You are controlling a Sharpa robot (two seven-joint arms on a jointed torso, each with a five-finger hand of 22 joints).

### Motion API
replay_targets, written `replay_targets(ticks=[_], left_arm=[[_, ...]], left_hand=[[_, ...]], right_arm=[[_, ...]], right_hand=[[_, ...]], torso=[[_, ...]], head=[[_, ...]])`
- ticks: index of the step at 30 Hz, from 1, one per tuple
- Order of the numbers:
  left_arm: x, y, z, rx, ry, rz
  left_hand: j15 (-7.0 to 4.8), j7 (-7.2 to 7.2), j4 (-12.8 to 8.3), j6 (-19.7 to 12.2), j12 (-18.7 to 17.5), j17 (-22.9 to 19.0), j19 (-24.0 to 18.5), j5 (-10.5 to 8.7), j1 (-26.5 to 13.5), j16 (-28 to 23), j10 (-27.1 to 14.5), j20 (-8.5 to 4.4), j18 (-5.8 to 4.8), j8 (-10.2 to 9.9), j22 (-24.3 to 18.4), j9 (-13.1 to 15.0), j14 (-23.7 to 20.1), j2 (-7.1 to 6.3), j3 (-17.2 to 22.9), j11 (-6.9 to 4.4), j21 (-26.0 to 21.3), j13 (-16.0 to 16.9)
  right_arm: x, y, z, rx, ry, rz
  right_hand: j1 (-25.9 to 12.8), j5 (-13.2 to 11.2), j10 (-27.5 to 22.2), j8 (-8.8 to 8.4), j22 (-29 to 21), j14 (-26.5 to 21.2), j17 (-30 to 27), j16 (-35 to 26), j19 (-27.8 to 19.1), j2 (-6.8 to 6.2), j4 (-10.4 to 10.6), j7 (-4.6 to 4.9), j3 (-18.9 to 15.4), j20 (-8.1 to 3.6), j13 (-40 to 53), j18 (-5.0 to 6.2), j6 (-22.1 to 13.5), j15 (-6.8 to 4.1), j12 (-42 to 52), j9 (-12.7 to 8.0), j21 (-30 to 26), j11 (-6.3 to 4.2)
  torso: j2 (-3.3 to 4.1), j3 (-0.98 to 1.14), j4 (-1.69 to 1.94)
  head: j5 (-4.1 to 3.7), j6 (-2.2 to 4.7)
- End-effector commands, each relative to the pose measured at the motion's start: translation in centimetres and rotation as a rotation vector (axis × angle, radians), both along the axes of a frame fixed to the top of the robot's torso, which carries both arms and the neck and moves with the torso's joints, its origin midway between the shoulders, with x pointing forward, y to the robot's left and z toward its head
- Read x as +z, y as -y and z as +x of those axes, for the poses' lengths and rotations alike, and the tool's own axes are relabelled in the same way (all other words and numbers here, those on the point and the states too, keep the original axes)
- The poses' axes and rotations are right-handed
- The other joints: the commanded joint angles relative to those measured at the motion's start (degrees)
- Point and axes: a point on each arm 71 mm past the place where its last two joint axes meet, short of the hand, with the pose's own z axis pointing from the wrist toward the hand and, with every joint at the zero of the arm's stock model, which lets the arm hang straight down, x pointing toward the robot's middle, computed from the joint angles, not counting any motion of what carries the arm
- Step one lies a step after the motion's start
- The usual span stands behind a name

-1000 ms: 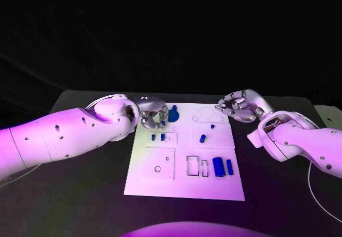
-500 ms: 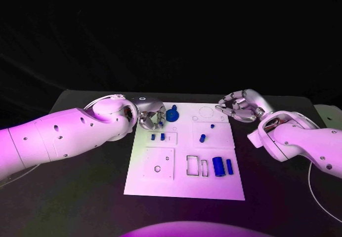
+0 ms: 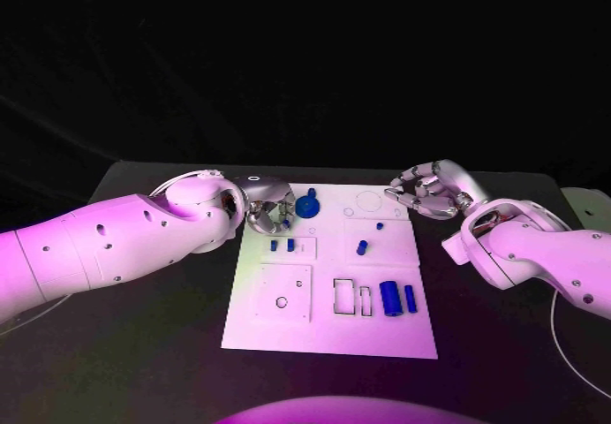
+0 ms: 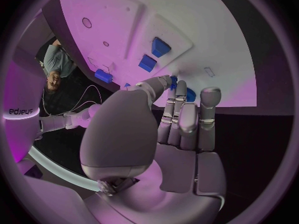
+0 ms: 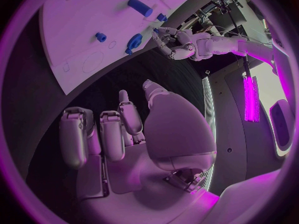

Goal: Assemble the parts on the task board

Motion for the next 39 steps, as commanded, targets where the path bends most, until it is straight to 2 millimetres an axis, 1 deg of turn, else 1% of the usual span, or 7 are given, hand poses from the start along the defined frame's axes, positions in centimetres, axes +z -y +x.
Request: replay_targets(ticks=[1, 5, 10, 24, 29, 34, 39], left_arm=[[-0.33, 0.22, -0.11, -0.013, -0.022, 0.002], [-0.53, 0.22, -0.1, -0.012, -0.026, 0.003], [-0.66, 0.16, -0.07, -0.009, -0.031, 0.008], [-0.9, 0.3, -0.05, -0.009, -0.043, 0.015], [-0.98, 0.21, -0.04, -0.005, -0.048, 0.021], [-1.01, 0.05, -0.02, 0.0, -0.047, 0.022], [-1.0, -0.01, -0.03, 0.002, -0.044, 0.02]], left_hand=[[0.04, -0.12, 0.1, 0.3, -0.3, -0.1, -0.5, -0.28, -0.5, -0.1, 0.4, 0.04, -0.33, -0.2, -0.1, 0.1, -0.4, 0.15, -0.4, -0.09, -0.3, -0.1], [0.04, -0.12, 0.1, 0.3, -0.3, -0.1, -0.5, -0.28, -0.5, -0.1, 0.4, 0.04, -0.33, -0.2, -0.1, 0.1, -0.4, 0.15, -0.4, -0.09, -0.3, -0.1], [0.02, -0.14, 0.0, 0.4, -0.4, -0.1, -0.4, -0.27, -0.5, -0.1, 0.5, 0.03, -0.33, -0.3, 0.0, 0.1, -0.3, 0.18, -0.4, -0.12, -0.3, -0.1], [0.05, -0.06, -0.1, 0.2, -0.9, -0.4, -0.7, -0.38, -0.5, -0.2, 0.5, 0.03, -0.25, -0.5, -0.4, 0.1, -0.5, -0.01, -0.5, -0.04, -0.6, -0.1], [0.43, 0.39, 0.1, -0.7, -2.3, -2.2, -2.1, -0.35, -1.1, -0.7, -0.1, 0.29, 0.08, -1.6, -2.2, -0.1, -1.7, -0.61, -0.8, 0.44, -2.1, -0.3], [1.23, 1.39, 0.5, -2.7, -4.4, -3.3, -2.8, -0.23, -1.8, -0.9, -1.1, 0.97, 0.26, -3.5, -3.3, -0.6, -2.7, -1.78, -1.0, 1.38, -3.2, -0.6], [1.54, 1.6, 0.6, -3.0, -5.3, -4.4, -3.3, -0.2, -2.0, -1.1, -1.8, 1.28, 0.4, -3.9, -3.9, -0.7, -3.4, -2.05, -1.0, 1.71, -3.9, -0.7]], right_arm=[[0.03, -0.17, -0.06, 0.013, 0.008, -0.005], [0.03, -0.16, -0.05, 0.013, 0.008, -0.005], [0.03, -0.15, -0.05, 0.013, 0.008, -0.005], [0.03, -0.17, -0.06, 0.013, 0.008, -0.005], [0.03, -0.14, -0.06, 0.012, 0.008, -0.005], [0.03, -0.11, -0.06, 0.012, 0.008, -0.004], [0.04, -0.09, -0.06, 0.011, 0.008, -0.004]], right_hand=[[0.2, 0.4, -0.1, 0.19, 10.3, 4.1, 7.6, -0.4, 2.3, 0.43, -0.1, -0.04, -0.3, -0.28, 0.2, 0.64, -0.3, -0.39, -0.1, -0.1, -0.4, -0.15], [0.2, 0.4, -0.1, 0.19, 10.3, 4.1, 7.6, -0.4, 2.3, 0.43, -0.1, -0.04, -0.3, -0.28, 0.2, 0.64, -0.3, -0.39, -0.1, -0.1, -0.4, -0.15], [0.2, 0.4, -0.1, 0.19, 10.3, 4.1, 7.6, -0.4, 2.3, 0.43, -0.1, -0.04, -0.3, -0.28, 0.2, 0.64, -0.3, -0.39, -0.1, -0.1, -0.4, -0.15], [0.2, 0.4, -0.1, 0.19, 10.3, 4.1, 7.6, -0.4, 2.3, 0.43, -0.1, -0.04, -0.3, -0.28, 0.2, 0.64, -0.3, -0.39, -0.1, -0.1, -0.4, -0.15], [0.2, 0.4, -0.1, 0.19, 10.3, 4.1, 7.6, -0.4, 2.3, 0.43, -0.1, -0.04, -0.3, -0.28, 0.2, 0.64, -0.3, -0.39, -0.1, -0.1, -0.4, -0.15], [0.2, 0.4, -0.1, 0.19, 10.3, 4.1, 7.6, -0.4, 2.3, 0.43, -0.1, -0.04, -0.3, -0.28, 0.2, 0.64, -0.3, -0.39, -0.1, -0.1, -0.4, -0.15], [0.2, 0.4, -0.1, 0.19, 10.3, 4.1, 7.6, -0.4, 2.3, 0.43, -0.1, -0.04, -0.3, -0.28, 0.2, 0.64, -0.3, -0.39, -0.1, -0.1, -0.4, -0.15]], torso=[[0.02, -0.06, -0.04], [0.06, -0.07, -0.14], [0.02, 0.02, -0.07], [0.01, -0.02, -0.1], [0.01, 0.01, -0.02], [0.04, -0.02, 0.01], [0.03, -0.04, -0.04]], head=[[0.0, 0.03], [0.2, -0.03], [0.16, -0.17], [0.11, -0.16], [0.07, -0.19], [0.03, -0.19], [0.05, -0.25]])
